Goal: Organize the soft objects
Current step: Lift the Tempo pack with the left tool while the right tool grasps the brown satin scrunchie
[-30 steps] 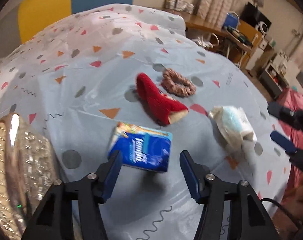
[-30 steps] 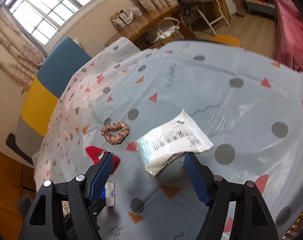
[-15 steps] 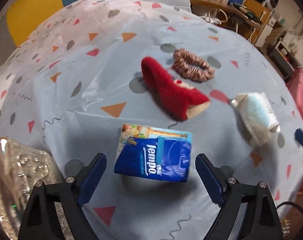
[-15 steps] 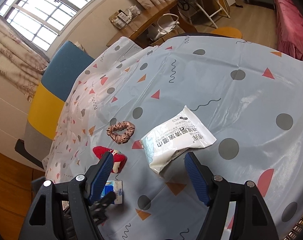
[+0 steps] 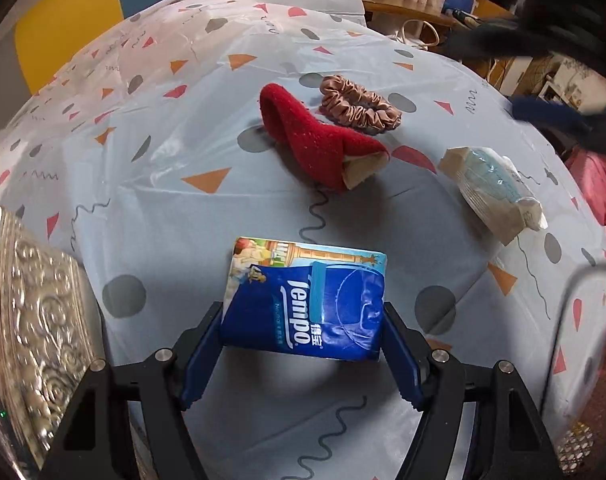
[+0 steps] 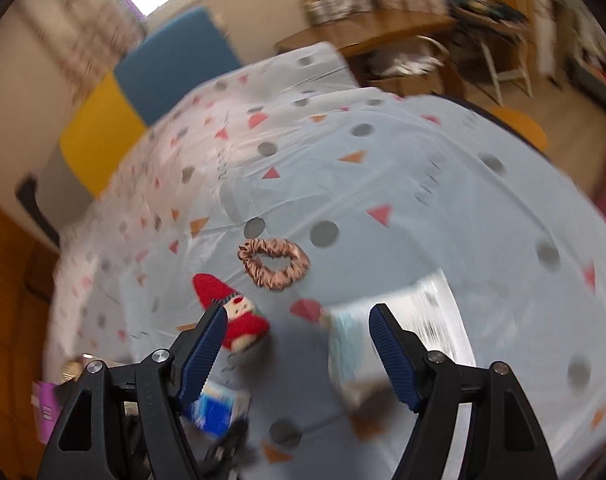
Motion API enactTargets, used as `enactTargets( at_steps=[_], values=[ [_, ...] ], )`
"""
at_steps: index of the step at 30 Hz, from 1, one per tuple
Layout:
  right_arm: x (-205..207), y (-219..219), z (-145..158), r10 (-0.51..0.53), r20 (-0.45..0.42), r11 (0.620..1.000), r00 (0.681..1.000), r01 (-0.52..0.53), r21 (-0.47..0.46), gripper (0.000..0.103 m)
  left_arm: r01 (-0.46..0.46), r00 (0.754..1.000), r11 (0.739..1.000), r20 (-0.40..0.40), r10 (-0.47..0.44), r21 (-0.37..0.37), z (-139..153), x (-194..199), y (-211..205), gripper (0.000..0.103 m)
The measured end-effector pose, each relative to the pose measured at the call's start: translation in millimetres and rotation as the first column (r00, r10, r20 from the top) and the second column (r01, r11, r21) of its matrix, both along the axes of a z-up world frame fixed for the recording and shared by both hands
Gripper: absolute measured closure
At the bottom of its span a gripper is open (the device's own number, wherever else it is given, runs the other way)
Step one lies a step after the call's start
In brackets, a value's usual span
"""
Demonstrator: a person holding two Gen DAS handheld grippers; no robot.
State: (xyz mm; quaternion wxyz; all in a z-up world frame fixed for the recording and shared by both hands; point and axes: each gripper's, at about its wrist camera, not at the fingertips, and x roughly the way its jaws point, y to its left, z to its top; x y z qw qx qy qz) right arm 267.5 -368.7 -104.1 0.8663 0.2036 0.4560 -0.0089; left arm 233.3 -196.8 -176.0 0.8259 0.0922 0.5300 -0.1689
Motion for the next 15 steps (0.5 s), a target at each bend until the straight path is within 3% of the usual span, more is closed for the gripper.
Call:
enactTargets(
  at_steps=[5,11,13,14,15],
  values=[
    [59,37,-24,0.132,-0.075,0.978,0.988,-0.142,-0.154,0.029,-0.014,1.0,1.0,0.008,0.014,-0.013,-4,-1,8,0.029],
    [101,57,-57,0.164,-0.189,0.949,0.968,-0.207,-0.238,0.029,-0.024,0.999,0.999,0.022,0.024,-0.022,-7,1,7,0.029],
    [102,56,-65,0.166,-0.223,0.946,0.961,-0.219,-0.24,0.046,-0.029,0.999,0.999,0.024,0.029,-0.026,-8,1,8,0.029],
    [99,55,-66,0.154,-0.23,0.94,0.961,-0.214,-0.264,0.07,-0.03,0.999,0.999,0.027,0.03,-0.028,-8,0,8,0.029],
    [96,52,-64,0.154,-0.227,0.941,0.962,-0.213,-0.262,0.086,-0.029,0.999,0.999,0.029,0.03,-0.028,-8,-1,9,0.029]
  ],
)
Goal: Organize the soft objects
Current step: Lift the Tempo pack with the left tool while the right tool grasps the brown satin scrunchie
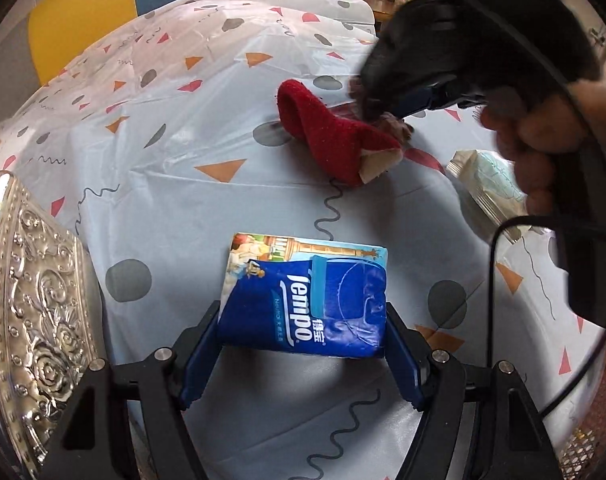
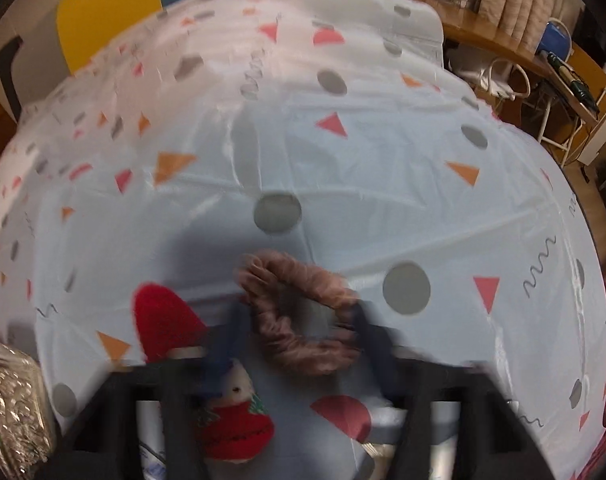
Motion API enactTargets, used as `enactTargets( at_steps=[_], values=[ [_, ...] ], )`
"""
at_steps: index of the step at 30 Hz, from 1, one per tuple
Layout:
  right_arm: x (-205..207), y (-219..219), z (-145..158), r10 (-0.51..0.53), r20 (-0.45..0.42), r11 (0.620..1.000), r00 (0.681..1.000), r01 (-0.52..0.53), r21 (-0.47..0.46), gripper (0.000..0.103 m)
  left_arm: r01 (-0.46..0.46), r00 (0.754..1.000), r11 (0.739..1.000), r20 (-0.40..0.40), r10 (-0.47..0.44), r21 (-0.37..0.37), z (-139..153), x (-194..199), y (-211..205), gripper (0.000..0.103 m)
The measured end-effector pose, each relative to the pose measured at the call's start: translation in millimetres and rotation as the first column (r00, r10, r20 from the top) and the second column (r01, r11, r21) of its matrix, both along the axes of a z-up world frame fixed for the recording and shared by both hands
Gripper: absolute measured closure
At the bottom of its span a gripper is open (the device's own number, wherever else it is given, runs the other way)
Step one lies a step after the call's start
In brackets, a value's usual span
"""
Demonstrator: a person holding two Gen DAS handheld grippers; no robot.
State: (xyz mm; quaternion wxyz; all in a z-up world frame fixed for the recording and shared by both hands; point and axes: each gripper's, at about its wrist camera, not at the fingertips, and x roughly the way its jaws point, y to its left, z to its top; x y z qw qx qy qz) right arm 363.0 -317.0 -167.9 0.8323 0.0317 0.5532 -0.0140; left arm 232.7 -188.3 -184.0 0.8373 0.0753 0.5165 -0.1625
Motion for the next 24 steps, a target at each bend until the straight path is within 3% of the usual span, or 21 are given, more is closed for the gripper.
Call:
enactTargets(
  at_steps=[3,8,11,14,18,24],
  values=[
    [-18,-10,10,-0.002,0.009,1.0,1.0,0.002,0.025,0.095,-0.001,1.0,1.0,0.012,0.001,-0.001,0,-5,1,0.028],
    [-71,-18,48,0.024,0.084,0.993,0.996,-0.034,0.109,0.095,-0.015,1.0,1.0,0.009,0.015,0.008,1,-9,1,0.029],
    [-105,-15,57,0.037,0.08,0.989,0.996,-0.048,0.142,0.094,-0.031,0.999,1.0,-0.018,0.031,0.0,5,-9,3,0.029],
    [-130,-8,50,0.031,0.046,0.988,0.998,-0.038,0.151,0.094,-0.049,0.998,0.998,-0.037,0.048,-0.025,10,-11,7,0.03],
    [-151,-7,19,0.007,-0.043,0.987,0.999,0.0,0.158,0.094,-0.037,0.999,0.998,-0.011,0.037,-0.041,27,-20,7,0.03],
    [-150,-4,-7,0.007,-0.094,0.993,0.996,0.004,0.116,0.095,-0.025,0.999,0.996,0.04,0.029,-0.088,63,-19,10,0.03]
  ],
)
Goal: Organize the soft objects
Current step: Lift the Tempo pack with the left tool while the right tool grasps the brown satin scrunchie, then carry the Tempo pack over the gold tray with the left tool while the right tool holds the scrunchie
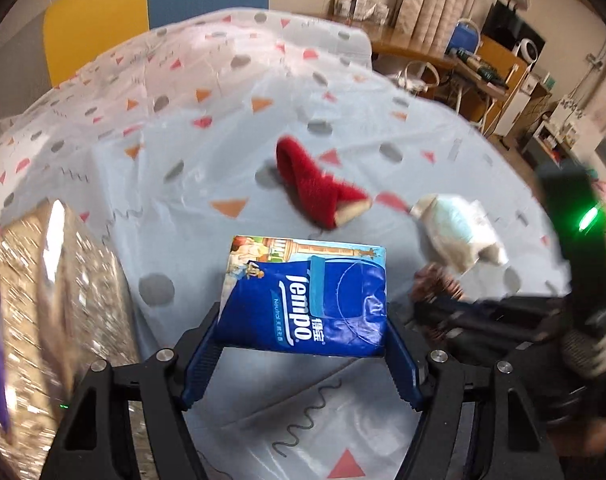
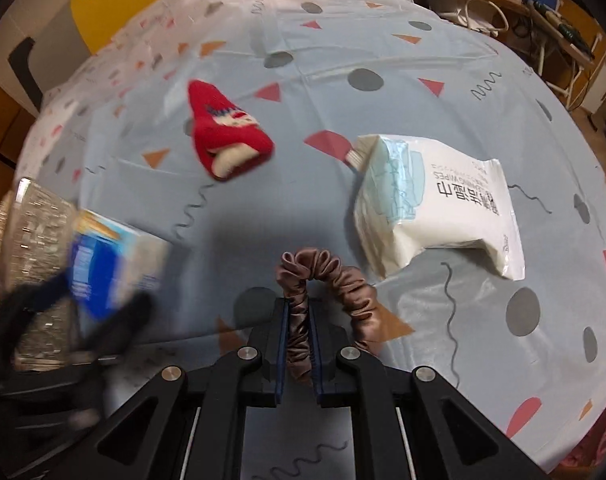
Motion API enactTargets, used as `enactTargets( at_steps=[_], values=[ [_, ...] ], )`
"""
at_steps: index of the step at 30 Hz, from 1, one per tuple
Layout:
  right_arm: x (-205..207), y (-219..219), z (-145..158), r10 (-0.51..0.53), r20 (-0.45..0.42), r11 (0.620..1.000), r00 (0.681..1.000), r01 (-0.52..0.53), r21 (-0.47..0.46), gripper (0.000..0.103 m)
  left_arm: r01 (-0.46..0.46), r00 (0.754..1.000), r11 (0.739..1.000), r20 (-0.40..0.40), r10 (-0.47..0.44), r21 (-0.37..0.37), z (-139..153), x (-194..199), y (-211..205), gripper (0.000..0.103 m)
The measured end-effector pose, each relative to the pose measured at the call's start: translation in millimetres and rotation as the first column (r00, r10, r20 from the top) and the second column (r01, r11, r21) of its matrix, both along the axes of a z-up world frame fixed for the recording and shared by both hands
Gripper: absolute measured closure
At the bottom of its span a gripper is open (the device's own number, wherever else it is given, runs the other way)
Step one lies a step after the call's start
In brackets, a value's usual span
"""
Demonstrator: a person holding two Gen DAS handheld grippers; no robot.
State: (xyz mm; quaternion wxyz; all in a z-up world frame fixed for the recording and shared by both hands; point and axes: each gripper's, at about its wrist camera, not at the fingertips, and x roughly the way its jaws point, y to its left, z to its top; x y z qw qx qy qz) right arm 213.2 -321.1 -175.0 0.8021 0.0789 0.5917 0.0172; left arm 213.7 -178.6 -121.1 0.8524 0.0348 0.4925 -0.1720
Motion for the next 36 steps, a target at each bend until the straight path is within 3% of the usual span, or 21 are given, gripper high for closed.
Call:
enactTargets(
  at_steps=[6,10,15,20,29,36],
  values=[
    [-2,6,-5,0.026,0.008,1.0,1.0,-0.026,-0.009,0.091,-0.045,0.998,0.998,0.051,0.047,-0.044,46,23,22,0.03],
    [-4,5,-6,0.027,0.013,1.0,1.0,-0.027,-0.01,0.09,-0.122,0.987,0.991,0.103,0.126,-0.05,79,43,60,0.029],
    [-4,5,-6,0.036,0.024,0.999,0.999,-0.035,-0.02,0.09,-0.253,0.954,0.965,0.144,0.261,-0.075,108,48,129,0.029],
    [-7,14,-6,0.078,0.045,0.994,0.996,-0.075,-0.077,0.09,-0.371,0.903,0.923,0.192,0.385,-0.102,129,34,211,0.029],
    [-9,22,-6,0.126,0.065,0.982,0.99,-0.115,-0.149,0.09,-0.537,0.807,0.834,0.213,0.551,-0.126,119,-25,335,0.029],
    [-9,29,-6,0.154,0.073,0.97,0.985,-0.137,-0.2,0.09,-0.586,0.775,0.797,0.183,0.604,-0.147,91,-95,382,0.029]
  ],
)
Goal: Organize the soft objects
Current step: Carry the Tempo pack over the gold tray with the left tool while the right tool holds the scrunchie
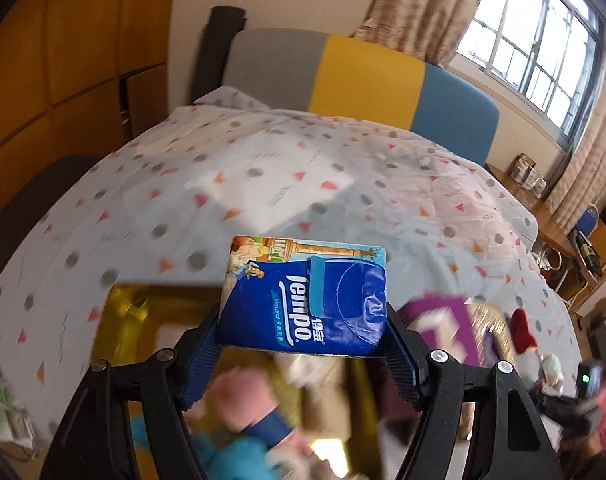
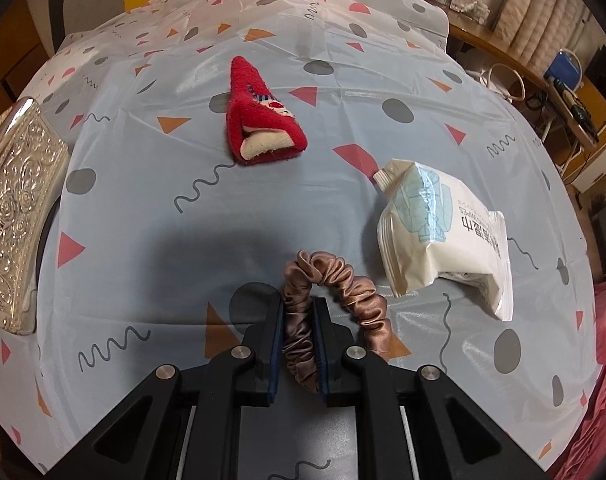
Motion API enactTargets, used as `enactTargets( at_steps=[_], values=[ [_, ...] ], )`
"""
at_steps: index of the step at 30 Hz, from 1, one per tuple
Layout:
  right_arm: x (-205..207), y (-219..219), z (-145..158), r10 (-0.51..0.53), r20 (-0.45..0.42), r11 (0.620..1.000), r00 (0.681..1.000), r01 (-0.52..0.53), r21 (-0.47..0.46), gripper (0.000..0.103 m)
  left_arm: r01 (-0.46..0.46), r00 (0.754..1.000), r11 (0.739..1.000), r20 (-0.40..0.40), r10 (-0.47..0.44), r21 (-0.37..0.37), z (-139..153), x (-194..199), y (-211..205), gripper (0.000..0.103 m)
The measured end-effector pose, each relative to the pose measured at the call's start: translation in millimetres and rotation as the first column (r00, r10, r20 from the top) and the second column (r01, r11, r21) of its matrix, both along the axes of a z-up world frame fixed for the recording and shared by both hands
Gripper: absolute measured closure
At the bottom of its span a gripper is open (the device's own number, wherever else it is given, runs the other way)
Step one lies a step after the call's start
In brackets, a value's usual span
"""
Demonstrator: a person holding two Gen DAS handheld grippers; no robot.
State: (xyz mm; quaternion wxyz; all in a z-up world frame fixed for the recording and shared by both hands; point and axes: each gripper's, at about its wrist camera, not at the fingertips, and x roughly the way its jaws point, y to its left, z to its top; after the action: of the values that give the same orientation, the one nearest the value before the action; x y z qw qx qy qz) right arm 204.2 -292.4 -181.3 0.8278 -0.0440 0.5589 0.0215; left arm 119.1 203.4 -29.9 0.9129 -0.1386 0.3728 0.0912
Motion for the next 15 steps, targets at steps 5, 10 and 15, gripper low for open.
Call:
enactTargets(
  at_steps=[5,10,15],
  values=[
    [1,2,-1,0.002,0.002,1.0,1.0,-0.002,-0.009,0.09,-0.091,0.996,0.994,-0.019,0.09,-0.061,-26,-56,35,0.029],
    [1,6,-2,0.005,0.007,1.0,1.0,-0.005,-0.024,0.09,-0.2,0.979,0.976,-0.058,0.195,-0.092,-51,-100,69,0.029],
    [-3,11,-2,0.001,0.012,0.999,1.0,0.0,-0.033,0.09,-0.232,0.968,0.969,-0.112,0.223,-0.085,-76,-120,83,0.029]
  ],
)
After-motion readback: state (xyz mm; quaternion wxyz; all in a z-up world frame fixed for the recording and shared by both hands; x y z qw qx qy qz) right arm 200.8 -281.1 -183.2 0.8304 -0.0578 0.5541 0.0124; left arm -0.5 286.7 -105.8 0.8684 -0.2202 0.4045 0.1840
